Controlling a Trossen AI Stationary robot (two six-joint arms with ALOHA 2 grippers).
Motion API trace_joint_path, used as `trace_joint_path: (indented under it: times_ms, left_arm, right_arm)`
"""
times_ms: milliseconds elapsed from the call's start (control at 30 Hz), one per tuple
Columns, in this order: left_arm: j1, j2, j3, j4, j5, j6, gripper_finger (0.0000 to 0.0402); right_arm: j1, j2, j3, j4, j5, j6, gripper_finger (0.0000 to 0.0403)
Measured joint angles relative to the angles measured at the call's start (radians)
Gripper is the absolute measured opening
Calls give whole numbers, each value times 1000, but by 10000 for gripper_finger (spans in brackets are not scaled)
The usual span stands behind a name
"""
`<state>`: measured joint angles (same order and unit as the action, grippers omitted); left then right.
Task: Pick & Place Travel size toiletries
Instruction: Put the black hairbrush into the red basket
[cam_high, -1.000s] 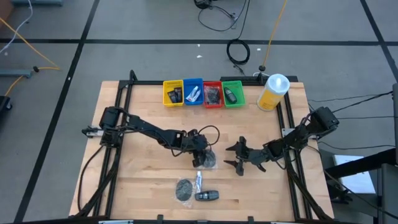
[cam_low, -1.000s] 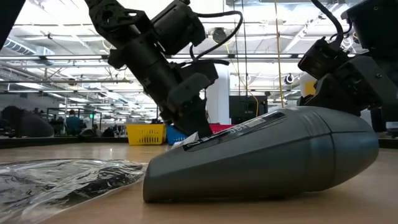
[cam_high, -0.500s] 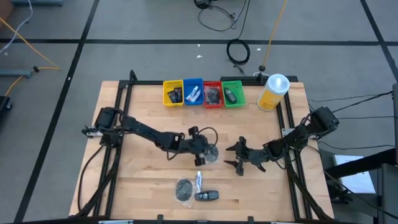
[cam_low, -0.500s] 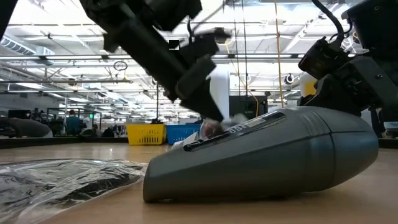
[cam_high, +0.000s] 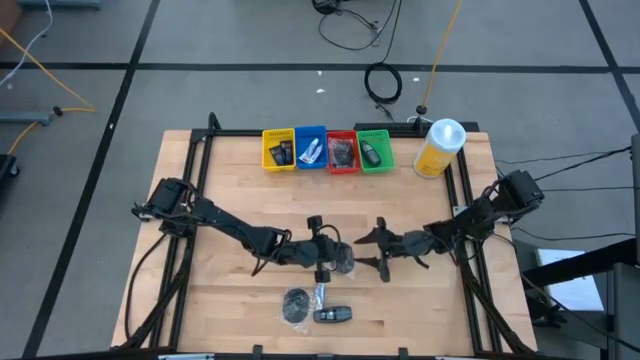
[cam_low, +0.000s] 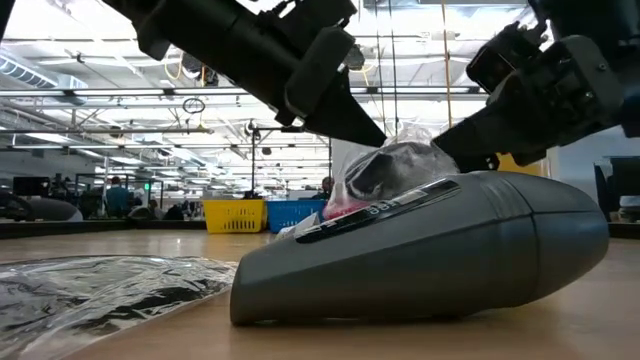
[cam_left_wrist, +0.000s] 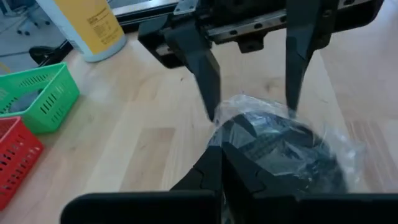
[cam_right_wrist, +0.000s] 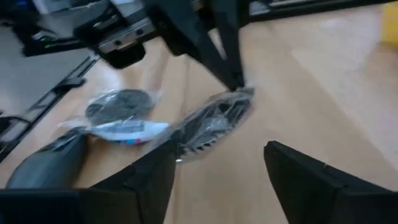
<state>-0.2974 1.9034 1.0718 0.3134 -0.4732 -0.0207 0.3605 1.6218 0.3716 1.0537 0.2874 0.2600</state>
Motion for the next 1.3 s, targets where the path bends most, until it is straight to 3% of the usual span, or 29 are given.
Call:
trace_joint_path:
  times_ms: [300, 500, 833, 967, 1100, 1300]
  left_arm:
    - [0, 0, 0, -1, -86, -7, 4]
    - [-10, 0, 0, -5, -170, 11, 2]
    - [-32, 0, 0, -5, -229, 16, 4]
    - [-34, 0, 0, 0, -229, 17, 1]
    - [-34, 0, 0, 27, -218, 17, 6]
    - [-34, 0, 0, 109, -158, 19, 2]
  right_arm:
    - [-10, 0, 23, -71, -22, 14, 185]
    - [-12, 0, 24, -184, 108, 66, 177]
    - [-15, 0, 24, -72, 105, 22, 254]
    - [-15, 0, 24, -45, 105, -16, 260]
    - [-29, 0, 29, -59, 104, -20, 221]
    - [-45, 0, 32, -80, 68, -83, 112]
